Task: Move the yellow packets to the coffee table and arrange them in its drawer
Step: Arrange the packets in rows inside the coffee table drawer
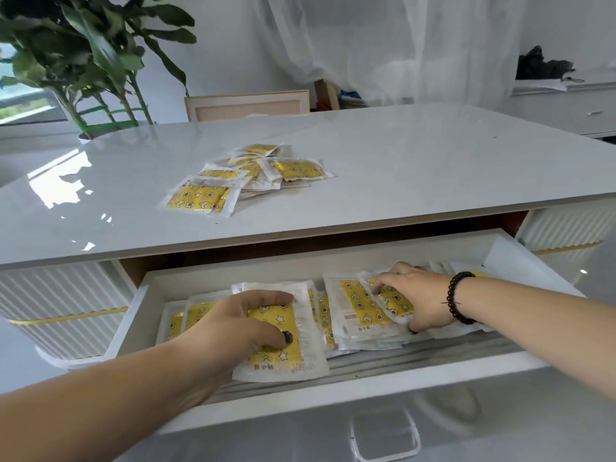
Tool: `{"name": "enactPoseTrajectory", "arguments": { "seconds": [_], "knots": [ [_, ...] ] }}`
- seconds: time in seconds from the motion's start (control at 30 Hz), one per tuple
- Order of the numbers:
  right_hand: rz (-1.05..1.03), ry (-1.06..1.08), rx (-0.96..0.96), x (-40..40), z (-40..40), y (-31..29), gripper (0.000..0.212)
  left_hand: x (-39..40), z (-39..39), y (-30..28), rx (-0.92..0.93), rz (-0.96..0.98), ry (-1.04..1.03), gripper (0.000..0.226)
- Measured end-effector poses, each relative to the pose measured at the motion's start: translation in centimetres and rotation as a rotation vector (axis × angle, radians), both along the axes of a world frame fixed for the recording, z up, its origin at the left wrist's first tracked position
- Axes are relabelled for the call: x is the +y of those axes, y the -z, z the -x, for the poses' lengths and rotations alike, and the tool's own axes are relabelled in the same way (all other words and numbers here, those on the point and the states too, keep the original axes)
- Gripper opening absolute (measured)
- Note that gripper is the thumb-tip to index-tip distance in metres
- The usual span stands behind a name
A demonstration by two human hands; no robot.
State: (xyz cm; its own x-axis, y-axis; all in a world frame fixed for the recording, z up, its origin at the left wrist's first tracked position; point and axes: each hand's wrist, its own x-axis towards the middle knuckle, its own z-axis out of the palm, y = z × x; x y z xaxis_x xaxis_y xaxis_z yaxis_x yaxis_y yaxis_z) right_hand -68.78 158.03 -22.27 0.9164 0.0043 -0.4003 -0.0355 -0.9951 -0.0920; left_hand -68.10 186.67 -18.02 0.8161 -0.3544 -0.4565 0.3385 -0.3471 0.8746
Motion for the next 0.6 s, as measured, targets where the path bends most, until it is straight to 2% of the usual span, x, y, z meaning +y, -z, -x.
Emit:
{"name": "enactPoseTrajectory", "arguments": {
  "seconds": [0.1, 0.27, 0.33, 0.4, 0.47, 0.5, 0.6],
  "knots": [
    [0.0, -0.007, -0.003, 0.1, 0.0, -0.2, 0.083, -0.1, -0.1, 0.2, 0.014, -0.037, 0.036, 0.044],
    [-0.043, 0.026, 0.051, 0.2, 0.4, -1.0, 0.098, -0.1, -0.3, 0.5, -0.071, -0.163, 0.059, 0.045],
    [-0.036, 0.024, 0.043, 0.3, 0.6, -1.8, 0.104, -0.2, -0.3, 0.5, -0.088, -0.163, 0.061, 0.046],
    [-0.088, 0.027, -0.032, 0.8, 0.7, -3.0, 0.1, -0.6, -0.6, 0.4, -0.095, -0.123, 0.062, 0.049],
    [-0.269, 0.082, -0.129, 2.0, 0.6, -4.2, 0.079, -1.0, -1.0, 0.3, -0.129, -0.086, 0.039, 0.053],
    [-0.44, 0.161, -0.144, 2.6, 0.4, -4.6, 0.067, -1.4, -1.3, 0.3, -0.156, -0.072, 0.018, 0.056],
    [-1.086, 0.481, 0.061, 5.1, 0.2, -5.1, 0.034, -2.5, -1.6, 0.6, -0.231, -0.046, -0.051, 0.068]
  ]
}}
